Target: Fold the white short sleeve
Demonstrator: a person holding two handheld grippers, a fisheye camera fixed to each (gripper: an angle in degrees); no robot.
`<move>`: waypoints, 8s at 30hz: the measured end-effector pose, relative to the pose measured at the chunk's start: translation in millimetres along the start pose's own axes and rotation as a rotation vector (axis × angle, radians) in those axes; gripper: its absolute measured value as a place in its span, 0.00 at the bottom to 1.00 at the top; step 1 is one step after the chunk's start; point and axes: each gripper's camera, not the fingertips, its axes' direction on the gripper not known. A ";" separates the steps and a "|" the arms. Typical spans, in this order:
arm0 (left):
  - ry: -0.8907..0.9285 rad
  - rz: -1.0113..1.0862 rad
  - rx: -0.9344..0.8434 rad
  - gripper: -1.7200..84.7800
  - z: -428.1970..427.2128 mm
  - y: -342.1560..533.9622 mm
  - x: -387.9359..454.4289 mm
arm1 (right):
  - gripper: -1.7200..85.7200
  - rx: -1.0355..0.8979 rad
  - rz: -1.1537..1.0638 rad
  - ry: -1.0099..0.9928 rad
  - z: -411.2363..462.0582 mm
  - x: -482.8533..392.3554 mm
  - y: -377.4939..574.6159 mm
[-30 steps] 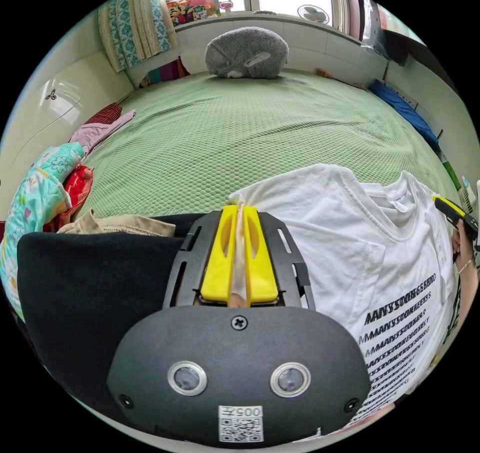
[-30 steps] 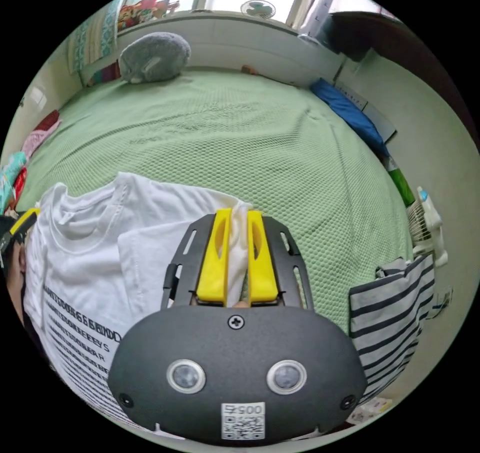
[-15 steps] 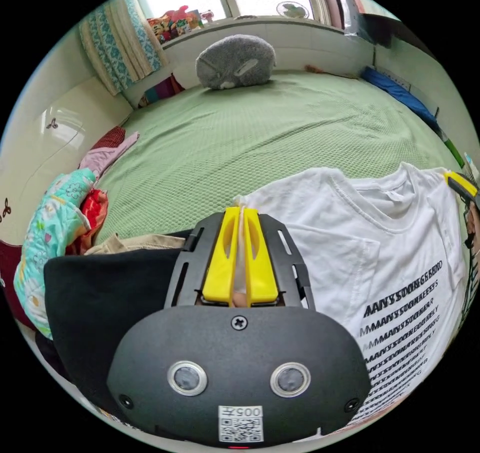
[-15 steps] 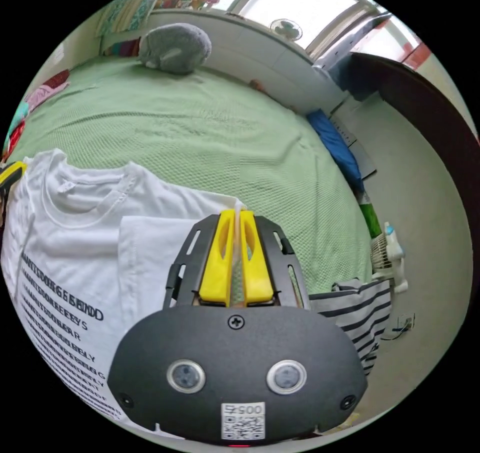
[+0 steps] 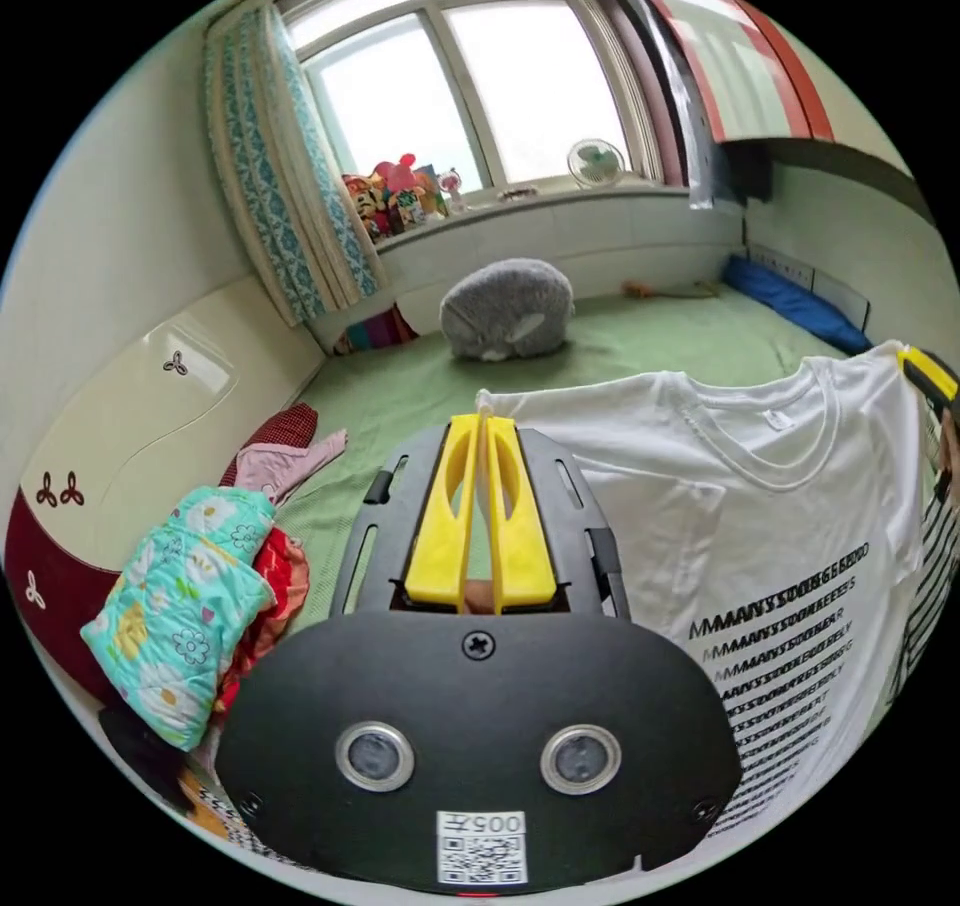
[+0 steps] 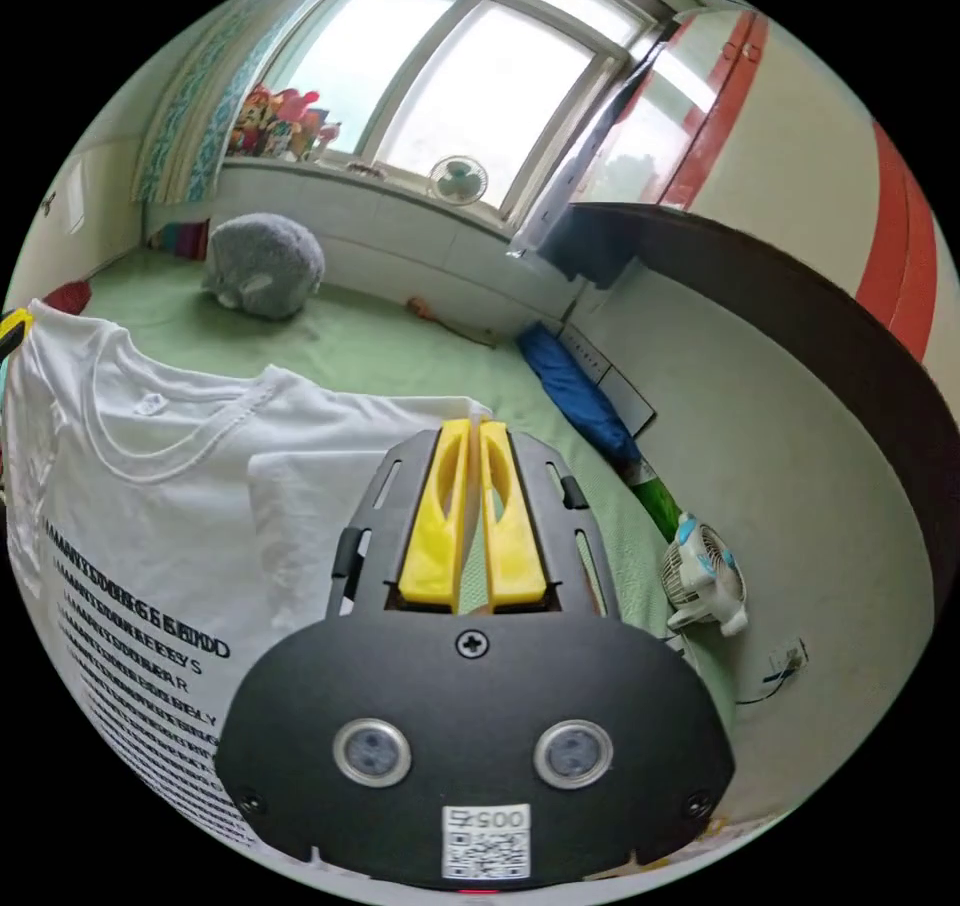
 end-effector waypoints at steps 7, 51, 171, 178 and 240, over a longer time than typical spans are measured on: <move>0.112 -0.055 -0.055 0.03 -26.5 59.5 -25.2 | 0.00 -0.020 -0.031 -0.073 -29.5 20.3 54.4; 0.545 -0.107 -0.520 0.17 -178.4 482.6 -112.9 | 0.17 -0.513 0.127 -0.494 -30.7 115.2 290.1; 0.509 0.221 -0.425 0.03 -283.3 486.5 13.7 | 0.02 -0.338 -0.191 -0.580 -300.3 67.5 403.0; 0.509 0.101 -0.464 0.04 -285.5 519.5 -20.1 | 0.01 -0.444 -0.157 -0.603 -299.9 95.7 439.6; 0.380 -0.062 -0.509 0.11 -292.4 527.6 -123.2 | 0.01 -0.436 0.101 -0.617 -389.8 198.6 504.6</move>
